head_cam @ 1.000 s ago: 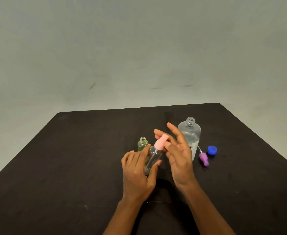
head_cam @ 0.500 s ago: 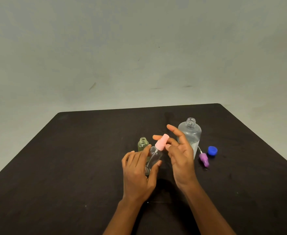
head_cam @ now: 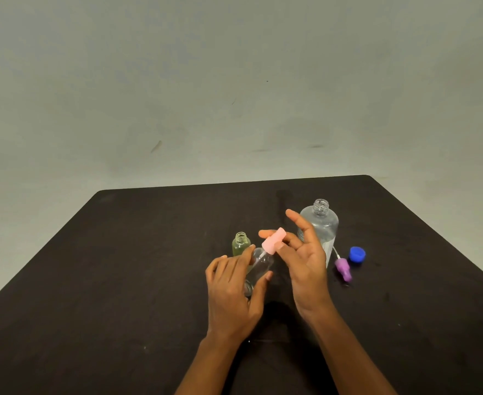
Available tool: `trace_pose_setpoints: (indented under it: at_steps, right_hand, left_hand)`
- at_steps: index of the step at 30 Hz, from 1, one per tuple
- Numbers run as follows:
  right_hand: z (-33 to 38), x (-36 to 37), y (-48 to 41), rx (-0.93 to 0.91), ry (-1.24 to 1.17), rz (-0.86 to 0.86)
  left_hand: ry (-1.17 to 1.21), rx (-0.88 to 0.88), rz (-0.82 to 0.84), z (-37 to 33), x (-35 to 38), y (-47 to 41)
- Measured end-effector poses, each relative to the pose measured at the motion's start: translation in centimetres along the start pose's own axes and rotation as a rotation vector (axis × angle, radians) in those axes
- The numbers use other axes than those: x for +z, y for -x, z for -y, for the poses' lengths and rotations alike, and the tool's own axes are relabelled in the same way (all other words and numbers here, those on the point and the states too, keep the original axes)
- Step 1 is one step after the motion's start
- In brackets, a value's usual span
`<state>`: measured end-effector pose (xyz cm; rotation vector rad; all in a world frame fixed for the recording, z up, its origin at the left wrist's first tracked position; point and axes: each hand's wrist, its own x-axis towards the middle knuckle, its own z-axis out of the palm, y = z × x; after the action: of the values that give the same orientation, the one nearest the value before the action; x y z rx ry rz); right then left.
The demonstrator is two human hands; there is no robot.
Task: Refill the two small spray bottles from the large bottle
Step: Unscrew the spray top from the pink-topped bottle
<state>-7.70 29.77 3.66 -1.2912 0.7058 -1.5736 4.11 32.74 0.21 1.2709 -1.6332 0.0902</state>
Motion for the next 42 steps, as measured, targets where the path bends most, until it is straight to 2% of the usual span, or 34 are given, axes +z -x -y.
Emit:
trace_pose_setpoints:
  at_steps: [3, 10, 20, 25, 31, 38, 42]
  right_hand:
    - [0.2, 0.0, 0.2, 0.014, -0.009, -0.005]
    - [0.8, 0.2, -0.3, -0.024, 0.213, -0.104]
    - [1.8, -0.4, -0.3, 0.004, 0.186, 0.049]
    - [2.4, -0.2, -0.1, 0.049, 0.399, 0.026]
    - [3.5, -0.7, -0.7, 0.081, 0.652, 0.134]
    - [4.8, -1.4, -1.3, 0.13, 0.503, 0.337]
    - [5.1, -1.2, -1.0, 0.119, 0.489, 0.356]
  left_hand:
    - [0.004, 0.001, -0.003, 0.0, 0.0, 0.0]
    - [0.007, 0.004, 0.003, -0.2, -0.2, -0.1]
    - [0.015, 0.011, 0.001, -0.1, 0.0, -0.1]
    - [0.006, 0.016, -0.006, 0.0, 0.0, -0.1]
    - [0.004, 0.034, -0.009, 0.1, 0.1, 0.0]
    - [0.021, 0.042, -0.003, 0.0, 0.0, -0.2]
    - [0.029, 0.038, -0.009, 0.0, 0.0, -0.1]
